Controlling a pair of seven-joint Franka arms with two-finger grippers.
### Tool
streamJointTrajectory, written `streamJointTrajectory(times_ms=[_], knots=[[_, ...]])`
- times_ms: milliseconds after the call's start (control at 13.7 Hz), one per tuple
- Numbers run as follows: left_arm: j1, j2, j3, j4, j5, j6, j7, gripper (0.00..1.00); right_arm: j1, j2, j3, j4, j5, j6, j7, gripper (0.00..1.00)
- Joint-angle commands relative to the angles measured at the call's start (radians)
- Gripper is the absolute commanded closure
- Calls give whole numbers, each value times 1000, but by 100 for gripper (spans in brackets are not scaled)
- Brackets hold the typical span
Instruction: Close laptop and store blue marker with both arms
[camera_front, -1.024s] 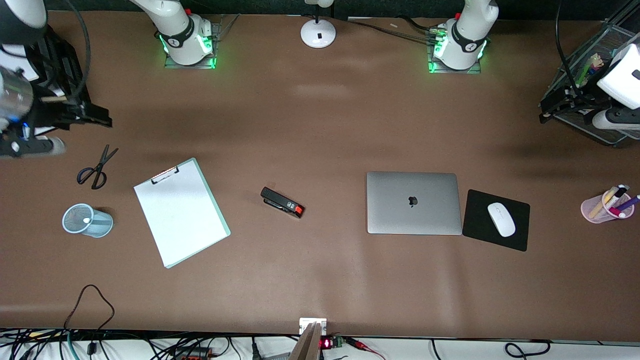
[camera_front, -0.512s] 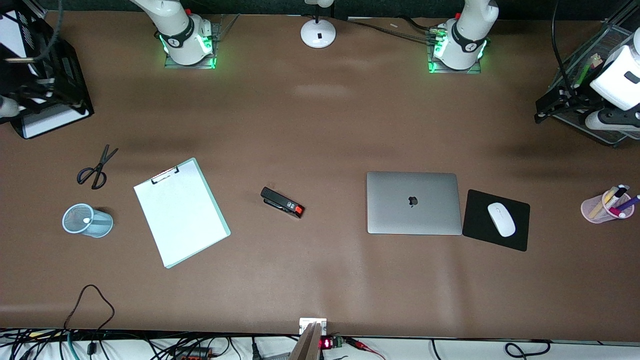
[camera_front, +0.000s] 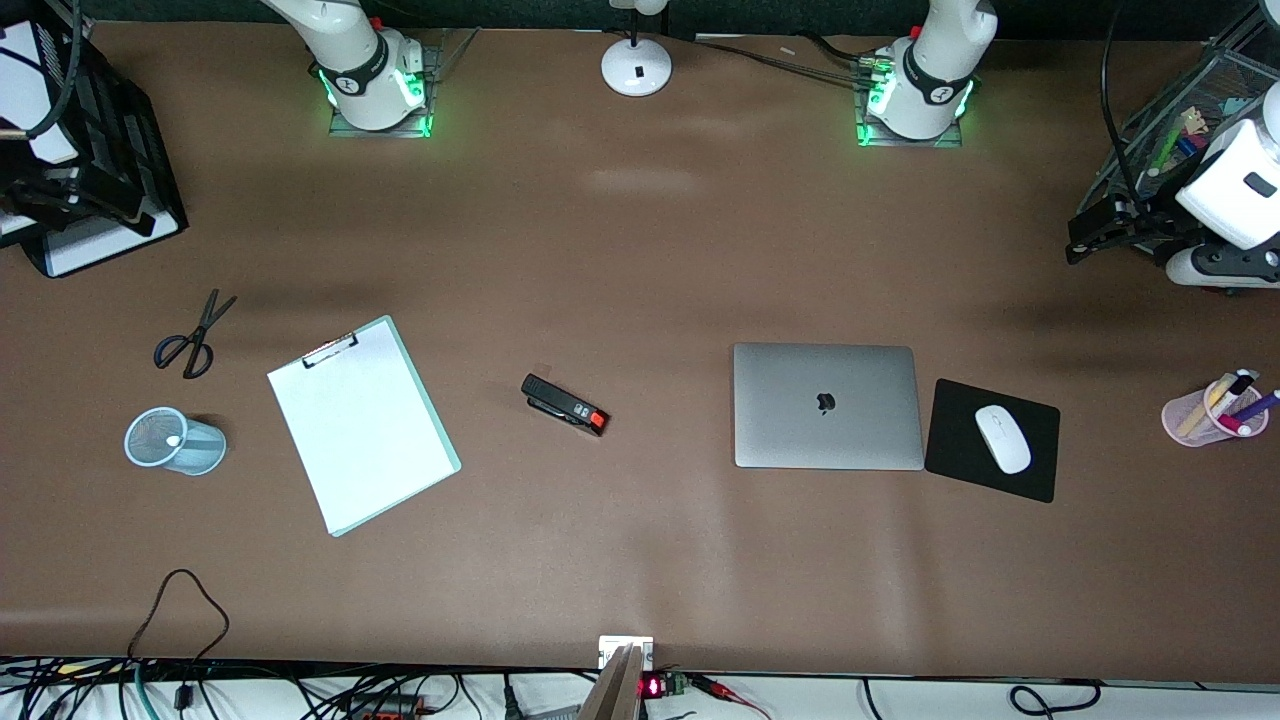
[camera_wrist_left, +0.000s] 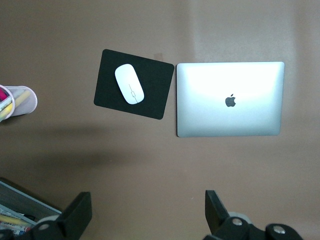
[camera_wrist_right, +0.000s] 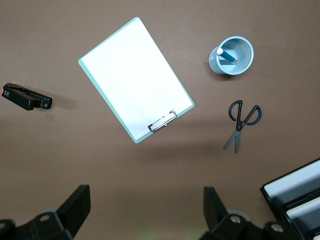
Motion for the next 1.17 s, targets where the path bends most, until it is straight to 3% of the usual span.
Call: streamJointTrajectory(times_ms=[0, 293, 1098], knots=[[-10, 13, 7, 36, -8, -30, -6, 0, 1, -90, 8, -107, 8, 63, 16, 0], [-8, 18, 7, 48, -16, -30, -6, 0, 7, -101, 15, -117, -2, 52, 102, 0], [-5, 39, 6, 56, -74, -22, 14, 0, -9, -47, 27, -33, -12, 27, 82, 0]])
